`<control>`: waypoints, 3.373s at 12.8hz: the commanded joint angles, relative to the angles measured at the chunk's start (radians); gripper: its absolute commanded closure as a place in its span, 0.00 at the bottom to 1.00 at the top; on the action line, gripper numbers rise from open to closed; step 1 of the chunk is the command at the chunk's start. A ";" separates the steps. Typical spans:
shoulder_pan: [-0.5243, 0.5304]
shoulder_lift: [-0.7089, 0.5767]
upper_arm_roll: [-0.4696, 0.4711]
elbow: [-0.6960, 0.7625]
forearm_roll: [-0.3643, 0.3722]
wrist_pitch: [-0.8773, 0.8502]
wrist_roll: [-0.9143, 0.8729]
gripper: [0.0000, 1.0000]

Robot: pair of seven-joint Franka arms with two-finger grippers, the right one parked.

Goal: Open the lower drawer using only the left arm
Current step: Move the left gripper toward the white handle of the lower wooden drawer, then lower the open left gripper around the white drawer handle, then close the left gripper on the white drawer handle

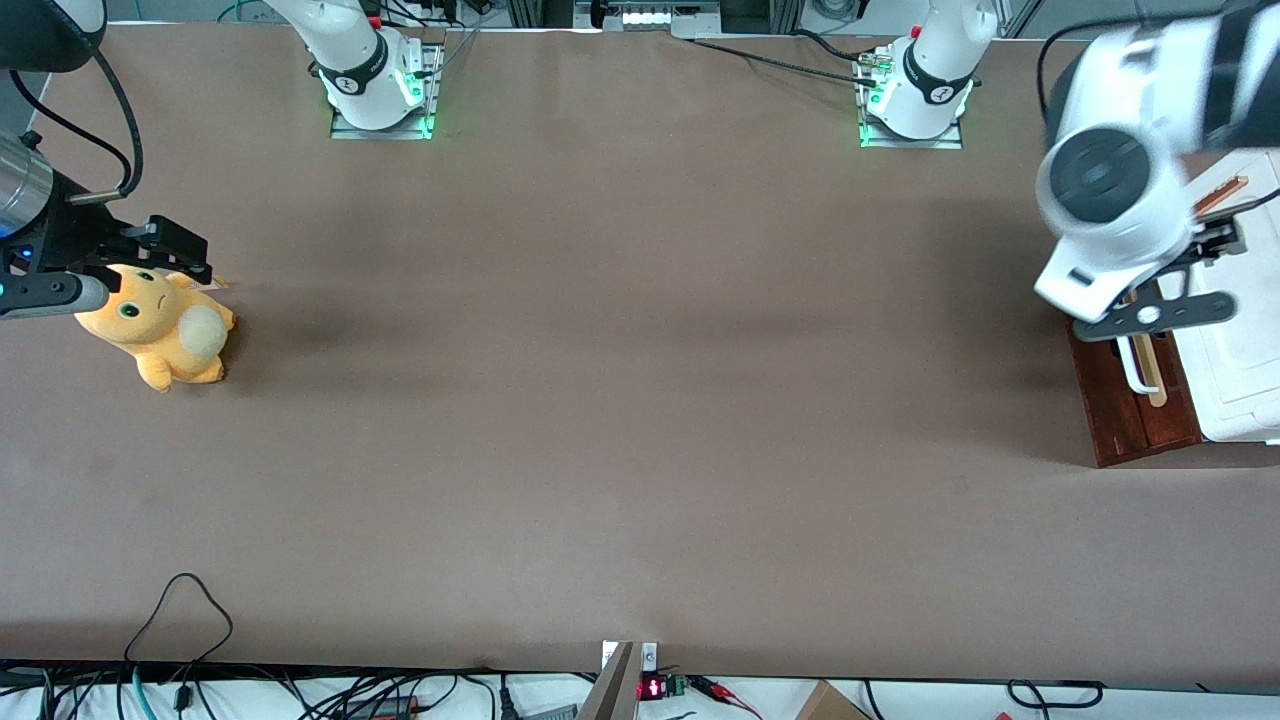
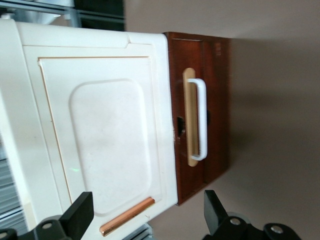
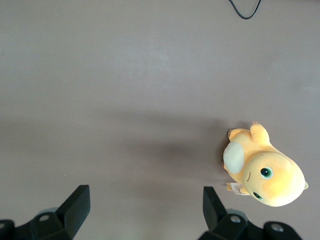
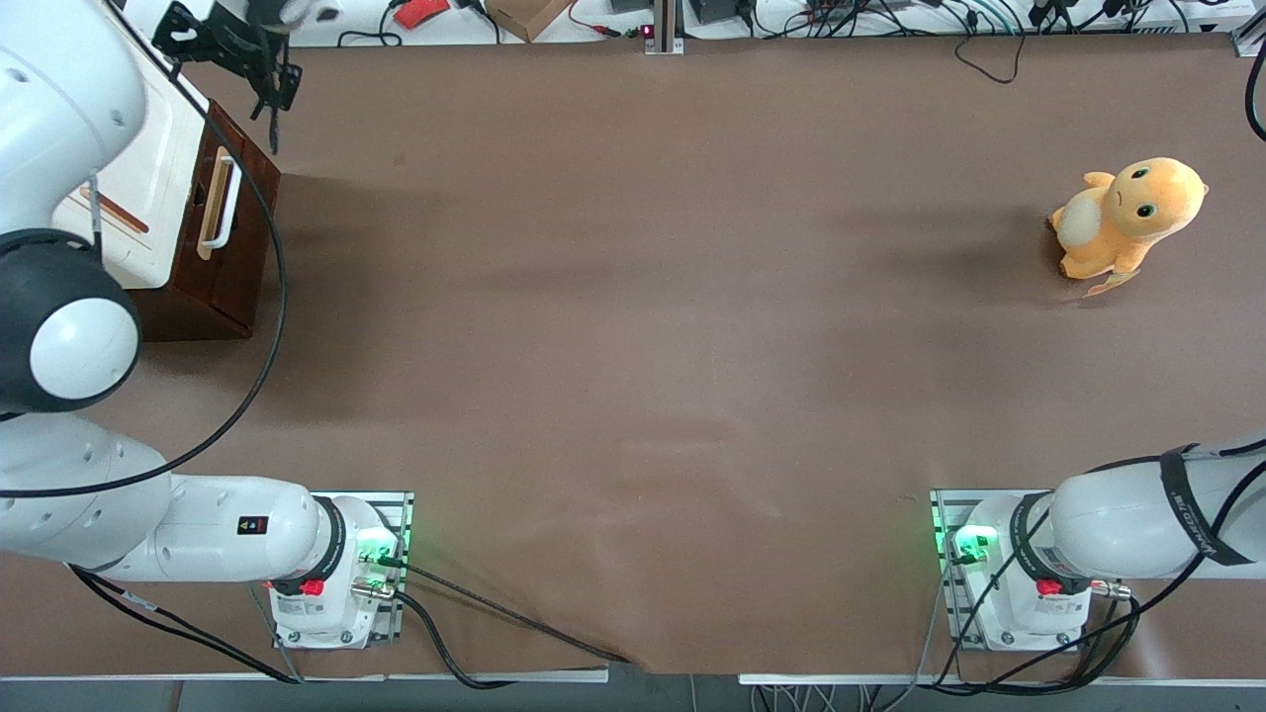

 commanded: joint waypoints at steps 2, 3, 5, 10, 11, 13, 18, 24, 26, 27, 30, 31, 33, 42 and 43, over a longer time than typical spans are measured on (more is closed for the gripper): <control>0.028 0.135 -0.088 -0.103 0.244 -0.099 -0.305 0.04; 0.039 0.169 -0.111 -0.133 0.283 -0.110 -0.391 0.04; 0.051 0.267 -0.120 -0.151 0.352 -0.142 -0.517 0.04; 0.082 0.439 -0.119 -0.155 0.508 -0.159 -0.624 0.07; 0.083 0.474 -0.119 -0.155 0.549 -0.166 -0.646 0.07; 0.094 0.511 -0.119 -0.157 0.609 -0.166 -0.649 0.08; 0.119 0.553 -0.108 -0.149 0.683 -0.165 -0.657 0.13; 0.181 0.596 -0.117 -0.149 0.689 -0.168 -0.682 0.28; 0.183 0.596 -0.119 -0.149 0.708 -0.169 -0.683 0.37; 0.185 0.594 -0.119 -0.149 0.709 -0.174 -0.685 0.37; 0.188 0.591 -0.129 -0.152 0.709 -0.185 -0.688 0.41; 0.195 0.590 -0.131 -0.152 0.709 -0.186 -0.688 0.44; 0.201 0.588 -0.131 -0.154 0.709 -0.186 -0.688 0.46; 0.212 0.585 -0.145 -0.158 0.709 -0.209 -0.709 0.65; 0.212 0.585 -0.146 -0.160 0.709 -0.215 -0.711 0.66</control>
